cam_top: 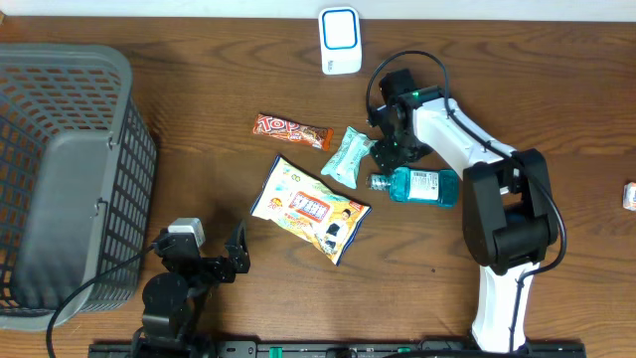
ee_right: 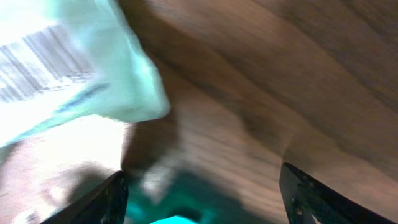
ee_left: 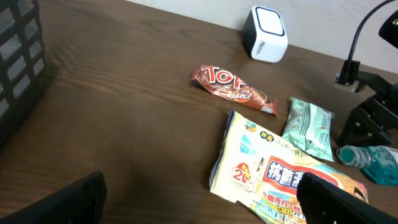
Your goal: Scan the item barcode
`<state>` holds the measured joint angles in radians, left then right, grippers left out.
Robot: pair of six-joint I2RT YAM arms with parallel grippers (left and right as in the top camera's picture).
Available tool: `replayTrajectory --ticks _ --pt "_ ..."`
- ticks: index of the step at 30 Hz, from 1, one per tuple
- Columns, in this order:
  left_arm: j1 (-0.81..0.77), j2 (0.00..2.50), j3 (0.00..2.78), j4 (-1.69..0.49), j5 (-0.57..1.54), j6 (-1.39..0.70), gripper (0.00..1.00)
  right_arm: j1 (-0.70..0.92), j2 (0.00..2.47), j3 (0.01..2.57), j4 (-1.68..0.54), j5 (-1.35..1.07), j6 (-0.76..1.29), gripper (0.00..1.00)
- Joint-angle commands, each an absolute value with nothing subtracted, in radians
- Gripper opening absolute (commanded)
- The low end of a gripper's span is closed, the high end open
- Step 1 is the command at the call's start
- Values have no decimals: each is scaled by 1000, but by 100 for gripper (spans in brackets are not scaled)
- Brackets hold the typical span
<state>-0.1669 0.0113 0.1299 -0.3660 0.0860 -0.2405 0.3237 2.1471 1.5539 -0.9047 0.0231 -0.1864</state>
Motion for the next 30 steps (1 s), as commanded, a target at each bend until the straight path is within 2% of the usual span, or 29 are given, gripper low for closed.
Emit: replayTrajectory --ticks 1,4,7,10,14,16,19,21,27,30 --pt "-171 12 116 -389 73 -253 98 337 2059 1603 -920 -72 -74 75" --pt "-171 12 116 -389 73 -253 98 342 1994 1612 -933 -110 21 75" --pt "-171 12 116 -389 74 -253 98 347 1926 1612 -939 -121 21 75" --pt "-171 12 116 -389 73 -253 98 357 1883 1612 -958 -127 -100 76" --pt "-171 12 116 -389 73 -253 98 371 1887 1599 -1101 -153 -449 77" --pt "-171 12 116 -389 74 -253 98 370 1899 1575 -1108 -197 -501 76" --pt "-171 12 116 -389 74 -253 98 370 1916 1527 -1067 -258 -537 80" --pt "-171 12 116 -389 73 -253 98 371 1925 1494 -1030 -257 -537 80" --pt "-171 12 116 -389 74 -253 98 378 1951 1380 -859 -247 -510 75" --pt "-171 12 116 -389 73 -253 98 384 1968 1333 -809 -191 -509 68"
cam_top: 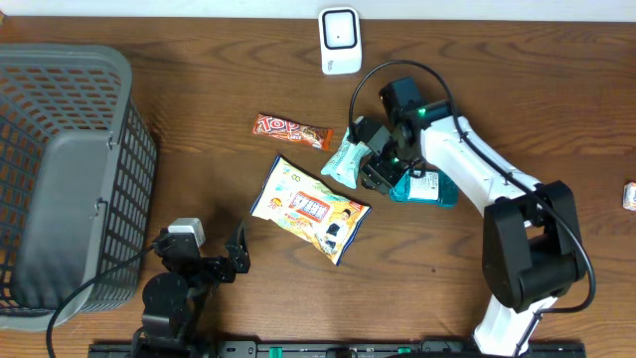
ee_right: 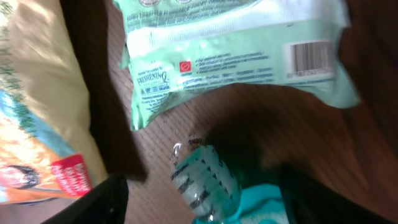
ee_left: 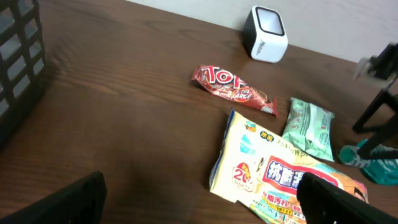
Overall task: Scan the item barcode
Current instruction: 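Grasp the teal Listerine bottle by its cap with the right gripper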
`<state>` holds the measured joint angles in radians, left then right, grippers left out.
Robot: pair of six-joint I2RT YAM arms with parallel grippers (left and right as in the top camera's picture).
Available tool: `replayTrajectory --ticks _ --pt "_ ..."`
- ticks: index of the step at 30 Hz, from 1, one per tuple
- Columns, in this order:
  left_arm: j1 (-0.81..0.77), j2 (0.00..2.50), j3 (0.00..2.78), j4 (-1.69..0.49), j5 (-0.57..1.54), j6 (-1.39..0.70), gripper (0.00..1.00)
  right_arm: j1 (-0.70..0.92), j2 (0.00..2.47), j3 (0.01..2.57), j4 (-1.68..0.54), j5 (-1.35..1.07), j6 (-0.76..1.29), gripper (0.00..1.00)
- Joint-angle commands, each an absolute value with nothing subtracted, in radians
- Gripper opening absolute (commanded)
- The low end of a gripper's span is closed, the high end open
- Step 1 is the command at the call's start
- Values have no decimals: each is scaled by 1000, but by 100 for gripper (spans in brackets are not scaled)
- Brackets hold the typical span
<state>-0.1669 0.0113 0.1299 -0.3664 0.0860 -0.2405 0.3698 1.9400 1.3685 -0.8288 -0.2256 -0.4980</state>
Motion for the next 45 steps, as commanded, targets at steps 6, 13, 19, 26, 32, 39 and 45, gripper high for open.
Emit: replayTrajectory --ticks 6,13,19,26,32,39,45 --pt "-171 12 116 -389 74 -253 98 387 1981 1325 -800 -162 -509 57" --pt "-171 12 116 -389 73 -253 98 387 1982 1320 -804 -102 -509 57" --pt "-171 12 116 -389 73 -253 98 387 1982 1318 -818 -81 -509 58" --pt "-171 12 116 -389 73 -253 98 387 1982 1295 -798 13 -468 52" --pt "-171 12 116 -389 73 -253 98 385 1982 1206 -699 17 -468 76" --pt "-171 12 116 -389 73 -253 98 385 1982 1117 -594 17 -456 49" --pt "-171 12 116 -389 73 -253 98 385 1982 1117 -567 17 -407 35"
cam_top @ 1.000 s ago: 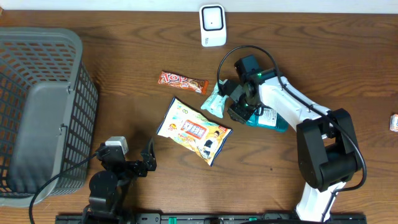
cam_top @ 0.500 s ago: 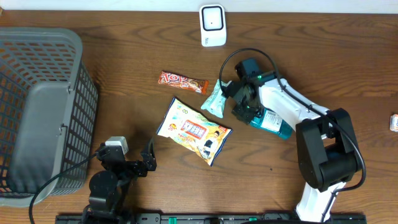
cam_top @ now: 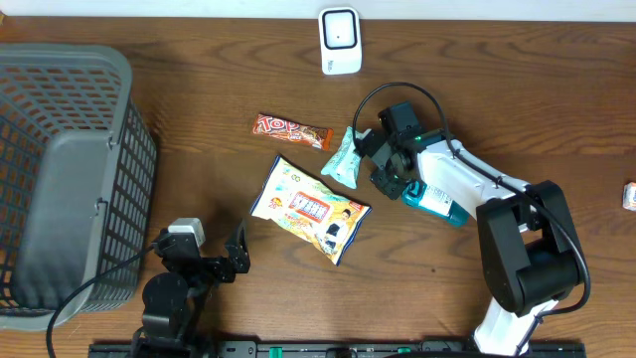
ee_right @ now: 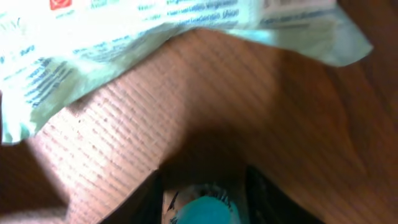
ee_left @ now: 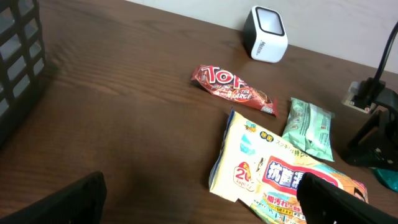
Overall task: Scan the item barcode
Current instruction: 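Grasp the teal Listerine bottle by its cap with the right gripper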
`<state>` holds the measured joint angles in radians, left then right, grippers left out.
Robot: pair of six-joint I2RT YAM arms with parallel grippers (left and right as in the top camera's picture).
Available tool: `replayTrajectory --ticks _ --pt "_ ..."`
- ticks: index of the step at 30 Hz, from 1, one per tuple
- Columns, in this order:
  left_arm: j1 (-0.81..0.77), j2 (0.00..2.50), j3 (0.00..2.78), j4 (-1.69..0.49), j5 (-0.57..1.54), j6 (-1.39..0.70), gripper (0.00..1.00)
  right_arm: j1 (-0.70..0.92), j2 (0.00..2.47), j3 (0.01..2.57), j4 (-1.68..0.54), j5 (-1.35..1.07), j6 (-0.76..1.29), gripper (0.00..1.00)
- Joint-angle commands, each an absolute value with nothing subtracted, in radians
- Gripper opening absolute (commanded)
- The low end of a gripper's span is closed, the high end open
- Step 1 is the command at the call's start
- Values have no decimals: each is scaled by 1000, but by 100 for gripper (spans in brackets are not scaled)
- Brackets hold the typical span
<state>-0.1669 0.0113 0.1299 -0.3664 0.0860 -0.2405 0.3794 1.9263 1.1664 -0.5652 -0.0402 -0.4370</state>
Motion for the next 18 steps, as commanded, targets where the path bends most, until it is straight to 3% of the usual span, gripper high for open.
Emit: replayTrajectory --ticks 1,4,5,7,13,18 --pt "-171 12 116 -389 73 -253 98 385 1982 1118 -564 19 -397 34" --pt "-171 12 116 -389 74 -253 98 385 1982 1119 -568 23 -397 38" --pt "-171 12 116 -389 74 -253 98 385 1982 1119 -573 36 -397 49" --pt "-171 12 116 -389 73 -253 98 385 1982 1119 -584 80 -397 54" --pt "-171 12 116 -389 73 -253 98 385 1981 1119 -623 124 -397 62" --pt "-171 12 116 -389 73 -253 98 385 1981 1118 -648 177 -397 59"
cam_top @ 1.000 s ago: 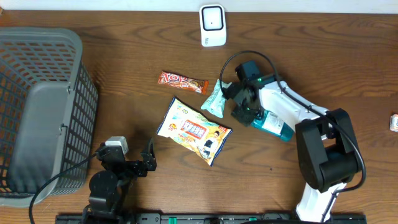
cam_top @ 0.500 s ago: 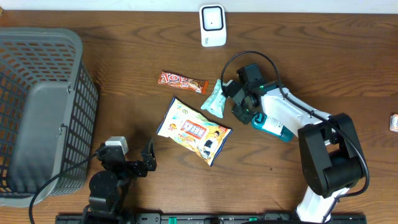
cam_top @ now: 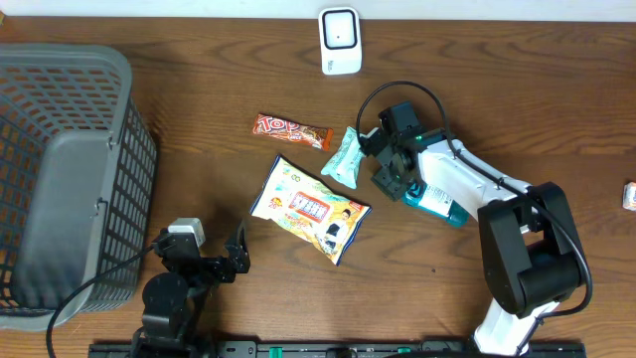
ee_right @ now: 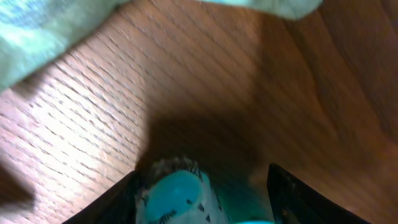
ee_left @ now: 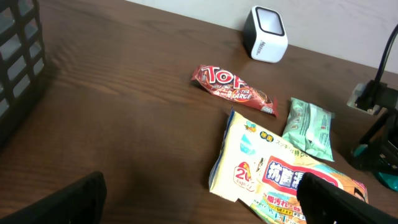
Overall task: Scan the item barcode
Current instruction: 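Grasp the teal Listerine bottle by its cap with the right gripper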
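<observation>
A teal mouthwash bottle (cam_top: pixel 437 199) lies tilted on the brown table, its cap pointing up-left. My right gripper (cam_top: pixel 390 182) is down at that cap. In the right wrist view the cap (ee_right: pixel 177 196) sits between the two dark fingers, against the left one, with a gap to the right one; the gripper is open. The white barcode scanner (cam_top: pixel 340 40) stands at the table's back edge. My left gripper (ee_left: pixel 199 208) rests open at the front left, far from the bottle, with nothing in it.
A pale green wipes pack (cam_top: pixel 346 157) lies just left of the right gripper. A yellow snack bag (cam_top: pixel 310 207) and a red chocolate bar (cam_top: pixel 290 129) lie further left. A grey basket (cam_top: pixel 60 179) fills the left side. A small item (cam_top: pixel 629 196) sits at the right edge.
The right gripper's fingers stand wider apart around the bottle cap than 0.6 s ago. The bottle, the other items and the left arm have not moved.
At first the right gripper was low over the green pack and the bottle's neck, the bottle lying level. Then it hung open above them. Later its fingers were narrow around the cap and the bottle lay tilted, shifted right. Now they are wider.
</observation>
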`<state>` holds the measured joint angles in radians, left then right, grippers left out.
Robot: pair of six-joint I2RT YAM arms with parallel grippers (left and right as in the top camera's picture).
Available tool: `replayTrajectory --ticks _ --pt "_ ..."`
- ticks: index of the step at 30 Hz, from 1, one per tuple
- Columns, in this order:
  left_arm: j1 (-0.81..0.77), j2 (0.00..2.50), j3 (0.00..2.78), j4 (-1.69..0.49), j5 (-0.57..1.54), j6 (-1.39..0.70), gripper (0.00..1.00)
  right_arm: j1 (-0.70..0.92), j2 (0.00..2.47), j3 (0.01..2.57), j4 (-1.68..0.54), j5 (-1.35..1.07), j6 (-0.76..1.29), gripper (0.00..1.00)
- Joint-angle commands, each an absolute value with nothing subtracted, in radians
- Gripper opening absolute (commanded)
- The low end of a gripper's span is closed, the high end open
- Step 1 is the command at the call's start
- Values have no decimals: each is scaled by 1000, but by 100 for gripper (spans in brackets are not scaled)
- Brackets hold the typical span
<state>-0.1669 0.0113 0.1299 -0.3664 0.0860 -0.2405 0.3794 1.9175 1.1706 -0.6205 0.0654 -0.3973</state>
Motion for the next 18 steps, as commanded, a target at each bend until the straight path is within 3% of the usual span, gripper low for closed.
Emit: replayTrajectory --ticks 1,3,5,8,18 --pt "-171 12 116 -389 73 -253 98 385 1981 1118 -652 177 -396 58" --pt "-171 12 116 -389 73 -253 98 384 1981 1117 -655 174 -376 52" --pt "-171 12 116 -389 73 -253 98 380 1981 1116 -659 170 -360 36" --pt "-171 12 116 -389 73 -253 98 379 1981 1116 -657 126 -359 23" --pt "-171 12 116 -389 73 -253 98 387 1980 1192 -576 73 -271 14"
